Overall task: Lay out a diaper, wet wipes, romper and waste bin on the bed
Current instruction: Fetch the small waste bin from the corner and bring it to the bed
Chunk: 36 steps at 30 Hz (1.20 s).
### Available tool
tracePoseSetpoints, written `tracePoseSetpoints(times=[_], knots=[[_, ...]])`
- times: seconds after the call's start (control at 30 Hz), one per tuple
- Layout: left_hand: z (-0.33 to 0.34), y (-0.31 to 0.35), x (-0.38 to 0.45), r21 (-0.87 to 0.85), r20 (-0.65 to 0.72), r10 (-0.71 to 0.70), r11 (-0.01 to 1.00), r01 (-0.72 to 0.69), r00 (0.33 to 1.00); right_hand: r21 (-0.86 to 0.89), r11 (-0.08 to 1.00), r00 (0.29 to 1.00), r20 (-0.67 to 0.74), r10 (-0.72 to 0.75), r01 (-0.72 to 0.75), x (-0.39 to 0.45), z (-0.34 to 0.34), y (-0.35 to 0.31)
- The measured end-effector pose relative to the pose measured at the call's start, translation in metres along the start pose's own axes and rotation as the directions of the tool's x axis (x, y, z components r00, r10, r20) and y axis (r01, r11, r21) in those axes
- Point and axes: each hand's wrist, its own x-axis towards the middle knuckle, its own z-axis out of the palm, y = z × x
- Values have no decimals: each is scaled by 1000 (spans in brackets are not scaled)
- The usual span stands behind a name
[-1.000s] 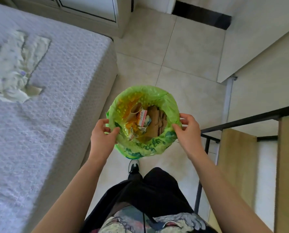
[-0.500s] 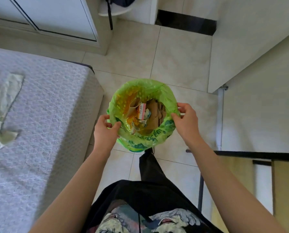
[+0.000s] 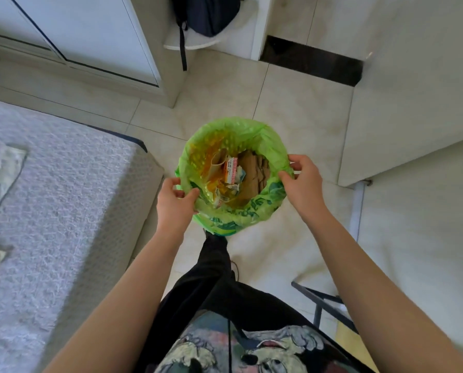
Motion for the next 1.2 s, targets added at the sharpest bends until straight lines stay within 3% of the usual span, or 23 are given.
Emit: tracePoseSetpoints(times=[0.33,0.7,1.0,1.2], knots=[[3,82,133,7,-44,-38,999,38,998,-28,999,998,62,-16,18,147,51,-75],[17,150,246,-90,-215,-136,989,119,967,-82,976,952,250,-178,203,305,101,-165],[55,190,285,-328,-433,-310,929,172,846,-72,917,800,519,-301,392,416,130,-229],[71,201,285,-509,-537,-439,850,138,720,-14,876,630,700,-336,483,452,166,-267]])
